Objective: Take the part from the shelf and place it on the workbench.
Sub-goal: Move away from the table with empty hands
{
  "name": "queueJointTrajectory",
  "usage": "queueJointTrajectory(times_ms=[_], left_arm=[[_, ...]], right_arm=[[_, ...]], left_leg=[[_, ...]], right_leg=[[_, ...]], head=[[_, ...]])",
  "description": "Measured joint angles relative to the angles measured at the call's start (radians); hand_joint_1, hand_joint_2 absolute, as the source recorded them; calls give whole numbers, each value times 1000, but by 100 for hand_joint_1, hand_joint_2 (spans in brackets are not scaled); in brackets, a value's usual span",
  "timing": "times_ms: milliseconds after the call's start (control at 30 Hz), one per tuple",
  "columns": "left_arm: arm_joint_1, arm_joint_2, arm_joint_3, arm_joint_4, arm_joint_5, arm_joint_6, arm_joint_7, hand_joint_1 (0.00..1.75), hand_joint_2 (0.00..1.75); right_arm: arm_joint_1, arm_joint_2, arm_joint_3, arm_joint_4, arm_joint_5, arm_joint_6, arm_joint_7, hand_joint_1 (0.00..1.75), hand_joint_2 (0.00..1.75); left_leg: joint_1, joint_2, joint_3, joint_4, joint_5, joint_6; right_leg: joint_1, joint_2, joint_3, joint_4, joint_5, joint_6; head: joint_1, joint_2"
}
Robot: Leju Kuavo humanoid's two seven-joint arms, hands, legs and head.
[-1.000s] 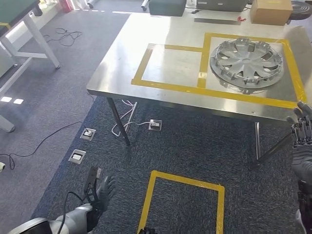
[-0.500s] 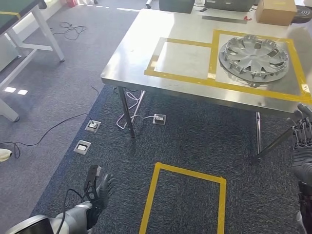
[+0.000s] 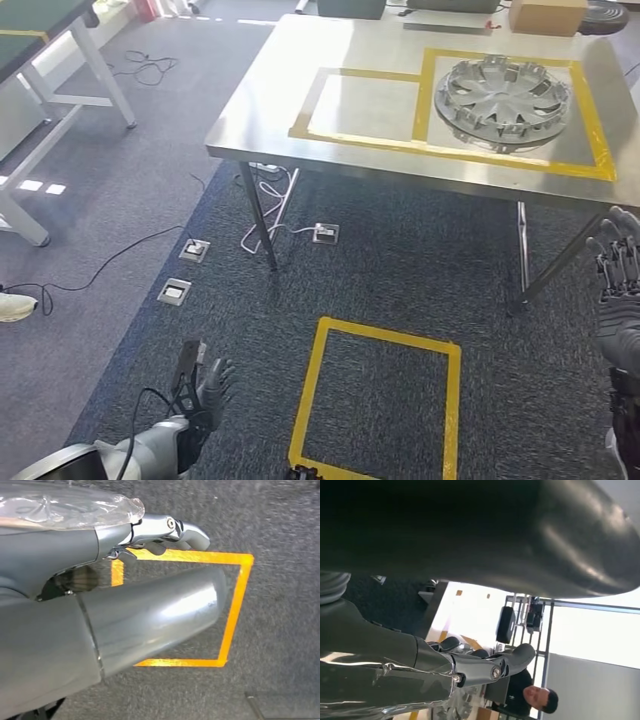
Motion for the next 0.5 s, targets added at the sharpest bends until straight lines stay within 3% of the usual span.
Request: queueJointTrajectory(times_ms=[33, 67, 133, 200, 300, 367, 433, 500], left_arm=[[2, 0, 0, 0, 0, 0, 0, 0, 0], [4, 0, 0, 0, 0, 0, -1, 0, 0], [6, 1, 0, 0, -1, 0, -2, 0, 0], [7, 1, 0, 0, -3, 0, -2, 0, 0], [11, 1, 0, 0, -7, 1, -2, 0, 0], [10, -1, 0, 0, -10, 2, -2, 0, 0], [9, -3, 0, 0, -11, 2, -2, 0, 0], [9, -3, 0, 0, -11, 2, -2, 0, 0]], right_arm=[[1, 0, 1, 1, -1, 1, 0, 0, 0], [2, 0, 1, 2, -1, 1, 0, 0, 0], [3, 0, 2, 3, -2, 1, 0, 0, 0], [3, 0, 2, 3, -3, 1, -1, 0, 0], [8, 0, 2, 3, -3, 1, -4, 0, 0], [14, 0, 0, 2, -2, 1, -5, 0, 0], [18, 0, -2, 2, -1, 0, -5, 0, 0], [24, 0, -2, 2, 0, -1, -5, 0, 0]], left_leg=[[3, 0, 6, 19, 5, -3], [5, 0, 34, -9, 26, -3], [9, -5, 139, -167, 74, -2], [8, -15, 213, -286, 96, 7], [4, -13, 218, -308, 97, 25], [6, -4, 216, -315, 102, 40], [5, 7, 213, -317, 107, 51], [1, 18, 207, -316, 110, 57]], right_leg=[[0, 1, -10, 1, 7, 3], [-1, 3, -17, 3, 11, 5], [-1, 6, -27, 8, 16, 12], [-1, 9, -34, 13, 20, 21], [-3, 16, -42, 18, 25, 38], [-4, 14, -61, 49, 2, 47], [-4, 9, -109, 162, -63, 52], [-5, 8, -170, 317, -131, 56]], head=[[-1, 0], [-3, 0], [-4, 0], [-3, 0], [-5, 0], [-1, 0], [8, 0], [12, 0]])
